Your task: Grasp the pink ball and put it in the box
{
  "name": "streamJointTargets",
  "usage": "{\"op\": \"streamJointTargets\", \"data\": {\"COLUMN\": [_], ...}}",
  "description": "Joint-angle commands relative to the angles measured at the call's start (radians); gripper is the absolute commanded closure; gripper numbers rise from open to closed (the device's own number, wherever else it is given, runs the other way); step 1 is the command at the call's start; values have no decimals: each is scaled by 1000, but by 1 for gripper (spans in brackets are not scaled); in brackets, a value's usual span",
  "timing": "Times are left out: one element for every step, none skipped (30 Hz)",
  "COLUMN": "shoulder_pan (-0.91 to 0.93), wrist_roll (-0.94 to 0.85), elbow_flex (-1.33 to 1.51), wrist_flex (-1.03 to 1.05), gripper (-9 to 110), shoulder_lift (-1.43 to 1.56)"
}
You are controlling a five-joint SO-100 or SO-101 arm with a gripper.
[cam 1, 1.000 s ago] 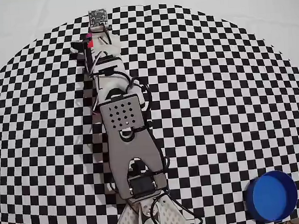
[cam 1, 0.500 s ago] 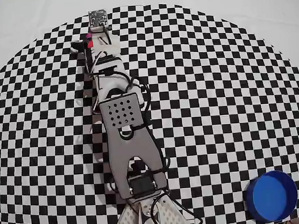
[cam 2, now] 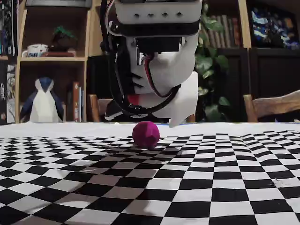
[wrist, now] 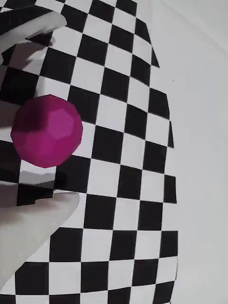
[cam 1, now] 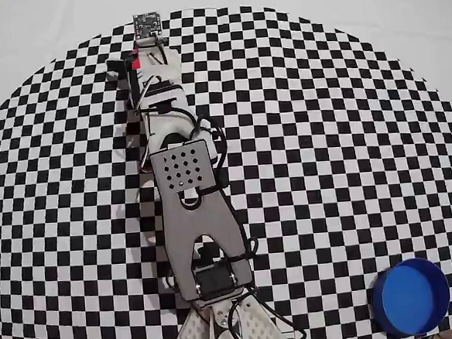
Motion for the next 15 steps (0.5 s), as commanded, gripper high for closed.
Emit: {"op": "streamJointTargets", "data": {"shoulder_pan": [-11,-11,-11,-11,-11,-11,-11,-11,-11,-11,-11,-11,-11,-11,-11], "wrist_roll": [-9,-9,-9,-9,-9,-9,-11,-11,-11,-11,-11,-11,-11,-11,-11], "elbow_flex": [-60,-66,-75,-84,-92,-97,-103,-106,-107,-110,-114,-115,-118,-121,-124], "wrist_flex": [5,5,6,11,14,15,17,18,18,18,18,18,18,18,18], "gripper": [59,59,59,59,59,59,59,59,59,59,59,59,59,59,59], "shoulder_lift": [-2,-8,-12,-17,-21,-25,-28,-31,-32,-35,-37,-40,-41,-46,-48]}}
